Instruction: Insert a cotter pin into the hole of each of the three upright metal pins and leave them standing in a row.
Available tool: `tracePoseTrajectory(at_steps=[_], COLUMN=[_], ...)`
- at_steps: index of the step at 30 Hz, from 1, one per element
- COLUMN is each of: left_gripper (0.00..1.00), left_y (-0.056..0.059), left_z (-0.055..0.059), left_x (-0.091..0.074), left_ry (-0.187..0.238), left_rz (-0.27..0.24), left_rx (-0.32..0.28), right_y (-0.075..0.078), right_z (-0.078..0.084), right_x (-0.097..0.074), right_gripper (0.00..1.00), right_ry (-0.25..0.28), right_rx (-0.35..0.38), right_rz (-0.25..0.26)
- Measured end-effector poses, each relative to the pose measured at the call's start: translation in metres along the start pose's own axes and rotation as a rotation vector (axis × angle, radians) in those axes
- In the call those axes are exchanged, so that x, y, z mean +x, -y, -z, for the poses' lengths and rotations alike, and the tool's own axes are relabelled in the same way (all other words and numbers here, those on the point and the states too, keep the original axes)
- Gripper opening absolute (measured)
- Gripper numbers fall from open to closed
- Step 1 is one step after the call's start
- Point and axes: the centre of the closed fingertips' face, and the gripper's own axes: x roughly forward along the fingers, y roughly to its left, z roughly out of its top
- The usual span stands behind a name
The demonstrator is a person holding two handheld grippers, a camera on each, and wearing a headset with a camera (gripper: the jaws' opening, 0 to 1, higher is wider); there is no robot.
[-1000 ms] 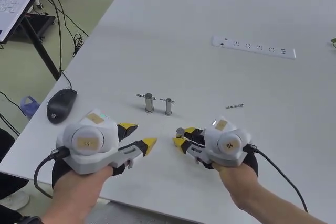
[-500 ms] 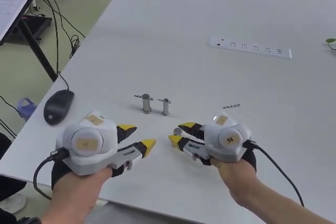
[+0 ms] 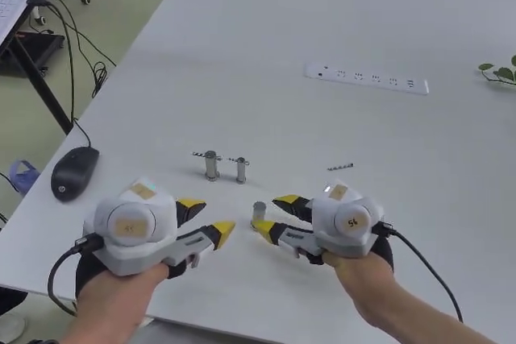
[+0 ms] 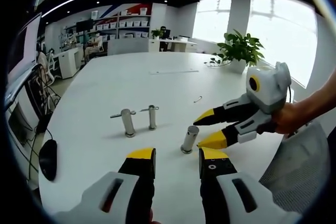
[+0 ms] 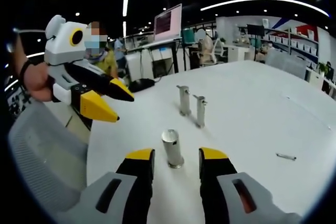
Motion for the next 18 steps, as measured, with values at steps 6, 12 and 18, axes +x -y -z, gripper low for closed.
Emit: tracePoseTrajectory(at_steps=[6, 12, 18], left_gripper=[0.32, 0.31, 0.31], left_y=[0.007, 0.011, 0.014], left_z=[0.001, 0.005, 0.007], left_x=[0.006, 0.010, 0.014], left_ry=[-0.001, -0.010, -0.014], left_rz=[0.013, 0.022, 0.032], left_rx=[-0.004, 0.003, 0.002], right_y=[0.004, 0.004, 0.003], right_z=[0.002, -0.003, -0.004], right_x=[-0.017, -0.029, -0.038], right_gripper=[0.37, 0.39, 0.39], right_ry=[0.007, 0.020, 0.029], right_rx=[0.014, 0.007, 0.011], right_rz=[0.022, 0.036, 0.047])
